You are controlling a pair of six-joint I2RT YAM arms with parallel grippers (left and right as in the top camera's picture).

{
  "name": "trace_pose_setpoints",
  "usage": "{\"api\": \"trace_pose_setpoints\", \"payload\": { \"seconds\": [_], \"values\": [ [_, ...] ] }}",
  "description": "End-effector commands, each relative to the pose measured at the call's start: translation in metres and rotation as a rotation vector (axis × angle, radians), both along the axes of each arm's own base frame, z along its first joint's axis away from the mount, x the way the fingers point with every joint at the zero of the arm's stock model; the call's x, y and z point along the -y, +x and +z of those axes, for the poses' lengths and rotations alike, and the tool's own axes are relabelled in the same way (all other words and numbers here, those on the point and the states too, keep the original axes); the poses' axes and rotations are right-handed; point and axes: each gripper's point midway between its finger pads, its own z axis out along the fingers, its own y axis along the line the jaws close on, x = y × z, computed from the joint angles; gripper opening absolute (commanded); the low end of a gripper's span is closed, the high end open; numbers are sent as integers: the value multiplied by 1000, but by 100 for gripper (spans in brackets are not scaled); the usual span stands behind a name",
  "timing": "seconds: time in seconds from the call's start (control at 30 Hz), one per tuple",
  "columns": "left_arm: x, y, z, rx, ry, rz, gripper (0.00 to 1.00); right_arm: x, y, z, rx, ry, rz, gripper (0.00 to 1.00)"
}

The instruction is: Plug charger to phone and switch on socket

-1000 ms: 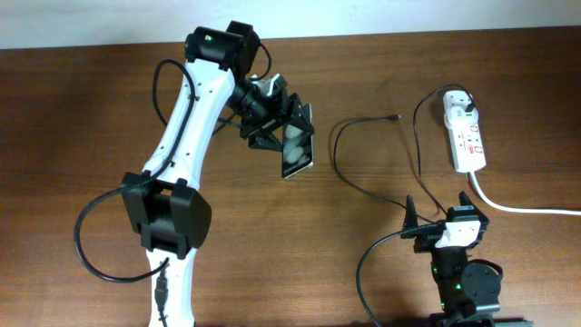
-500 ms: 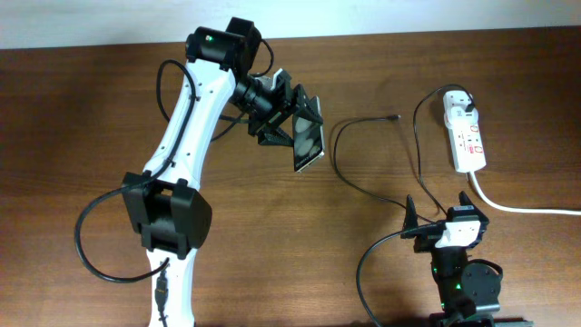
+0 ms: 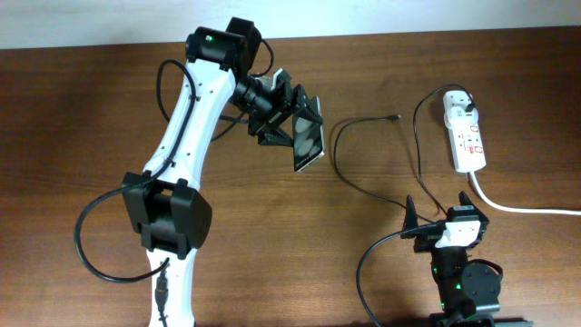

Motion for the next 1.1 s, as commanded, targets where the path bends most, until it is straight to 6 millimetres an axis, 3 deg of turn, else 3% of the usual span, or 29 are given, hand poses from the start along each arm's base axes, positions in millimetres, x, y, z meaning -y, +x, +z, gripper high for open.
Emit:
{"api": "trace_pose_setpoints", "payload": {
  "seconds": [0.0,0.17,0.27,0.33,0.4,0.57,0.67,0.9,1.07],
  "values": [
    [4,0,11,-1,-55,2,47,-2,0,-3,-4,-5,11,99],
    [4,1,11,0,-54,2,47,-23,-1,-1,-1,88,128,99],
    [4,0,11,6,-55,-4,47,-27,-2,-1,-53,750,101,99],
    [4,1,10,9,-54,-5,47,-44,-5,2,-113,1011,174,99],
    [4,1,11,12,-59,-5,47,-51,-7,3,-149,1123,198,99],
    [1,8,11,34,-63,6,47,-54,-8,3,-162,1146,215,99],
    [1,9,11,41,-63,6,47,-59,-10,7,-132,954,274,99],
    [-2,14,5,73,-21,7,47,-70,-11,13,-250,908,295,99],
    [-9,19,-4,101,45,12,48,-94,-1,47,-389,869,384,99]
  ]
}}
